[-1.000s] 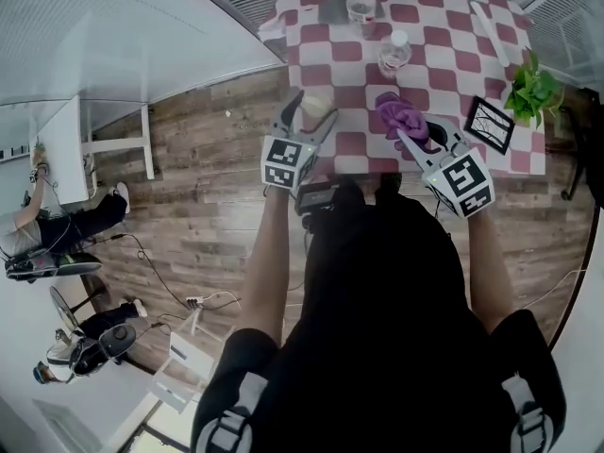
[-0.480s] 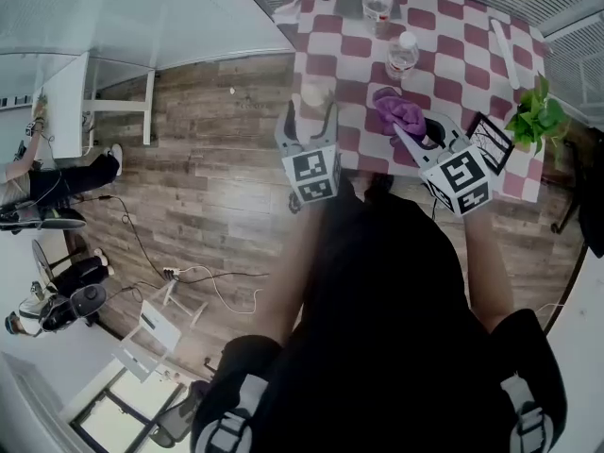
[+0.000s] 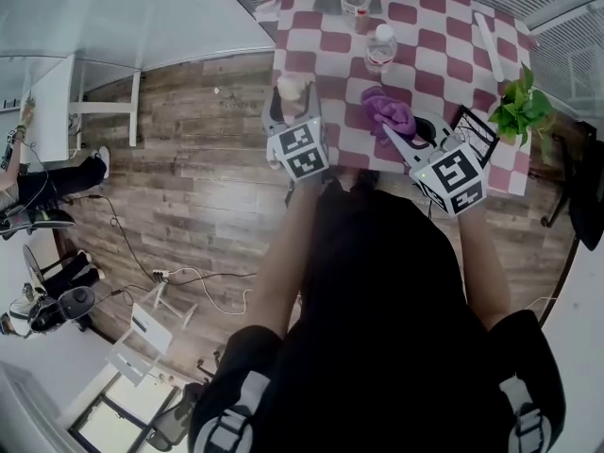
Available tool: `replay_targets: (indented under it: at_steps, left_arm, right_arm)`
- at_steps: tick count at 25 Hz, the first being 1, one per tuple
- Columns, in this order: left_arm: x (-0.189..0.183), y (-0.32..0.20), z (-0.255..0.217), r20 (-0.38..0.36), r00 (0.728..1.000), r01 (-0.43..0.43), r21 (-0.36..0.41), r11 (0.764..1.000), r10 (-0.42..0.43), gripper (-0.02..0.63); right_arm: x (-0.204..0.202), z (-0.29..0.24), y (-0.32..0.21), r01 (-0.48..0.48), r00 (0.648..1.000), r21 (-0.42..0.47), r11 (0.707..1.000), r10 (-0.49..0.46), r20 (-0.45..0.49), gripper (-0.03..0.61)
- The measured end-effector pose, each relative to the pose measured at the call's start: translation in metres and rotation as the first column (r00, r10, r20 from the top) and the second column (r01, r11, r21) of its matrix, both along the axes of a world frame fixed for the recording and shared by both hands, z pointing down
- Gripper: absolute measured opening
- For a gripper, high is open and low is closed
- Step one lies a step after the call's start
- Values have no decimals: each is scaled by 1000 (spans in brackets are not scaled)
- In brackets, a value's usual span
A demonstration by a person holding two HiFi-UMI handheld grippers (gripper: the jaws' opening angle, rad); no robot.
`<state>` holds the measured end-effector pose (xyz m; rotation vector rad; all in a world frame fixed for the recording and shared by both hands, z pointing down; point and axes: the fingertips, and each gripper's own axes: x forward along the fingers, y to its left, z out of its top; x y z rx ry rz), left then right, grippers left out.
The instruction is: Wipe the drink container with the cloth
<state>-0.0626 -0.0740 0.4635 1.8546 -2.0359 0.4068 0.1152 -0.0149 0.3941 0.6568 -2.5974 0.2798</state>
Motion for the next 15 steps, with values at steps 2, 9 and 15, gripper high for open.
replay_targets:
  at_steps: [2,9,15]
  left_arm:
    - [-2,2,1,6,1000,5,-9,1000,-5,281]
    - [-1,5,1,-7,999,-42,-30,999,42,276]
    - [-5,11,-2,-106,990,-96,-49,994,90,275]
  right_arm:
    - [3,1,1,-5,1000,0,1000,5,5,89]
    - [4,-1,3,-15,1000,6,1000,15,24,89]
    - [-1,-5,2,-7,1000,16,1000,7,30,89]
